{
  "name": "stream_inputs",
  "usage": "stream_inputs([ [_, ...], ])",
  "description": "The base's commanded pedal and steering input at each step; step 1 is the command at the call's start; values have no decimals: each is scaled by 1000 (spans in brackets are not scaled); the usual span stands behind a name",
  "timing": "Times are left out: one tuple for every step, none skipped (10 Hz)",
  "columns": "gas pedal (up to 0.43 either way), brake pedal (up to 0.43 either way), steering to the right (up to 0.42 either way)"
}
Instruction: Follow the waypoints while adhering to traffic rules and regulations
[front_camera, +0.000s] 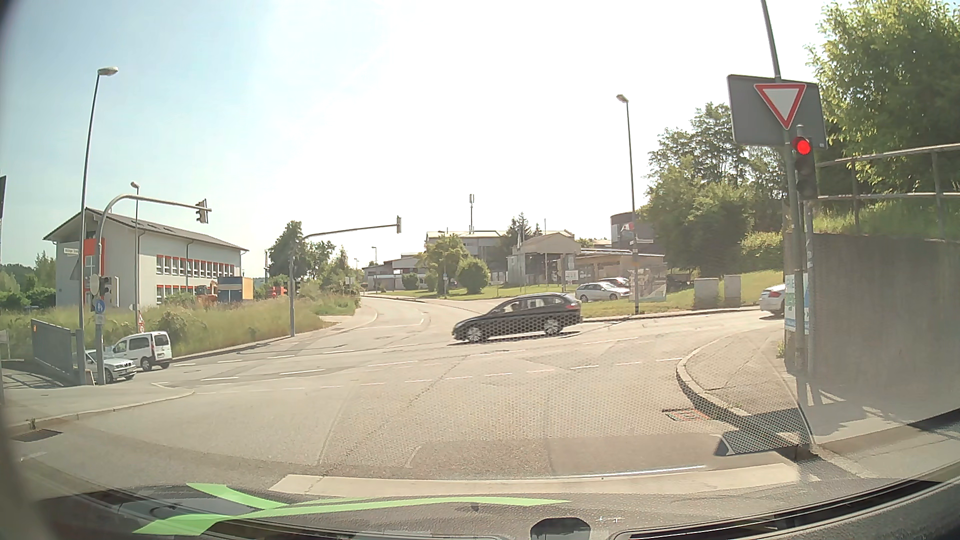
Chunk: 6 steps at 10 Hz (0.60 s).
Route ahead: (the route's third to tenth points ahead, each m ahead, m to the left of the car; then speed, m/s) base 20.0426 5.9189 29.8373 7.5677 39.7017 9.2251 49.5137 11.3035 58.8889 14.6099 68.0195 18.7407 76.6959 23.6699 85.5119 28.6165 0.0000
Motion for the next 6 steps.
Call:
stream_inputs([
  [0, 220, 2],
  [0, 220, 3],
  [0, 220, 3],
  [0, 220, 3],
  [0, 220, 2],
  [0, 220, 3],
])
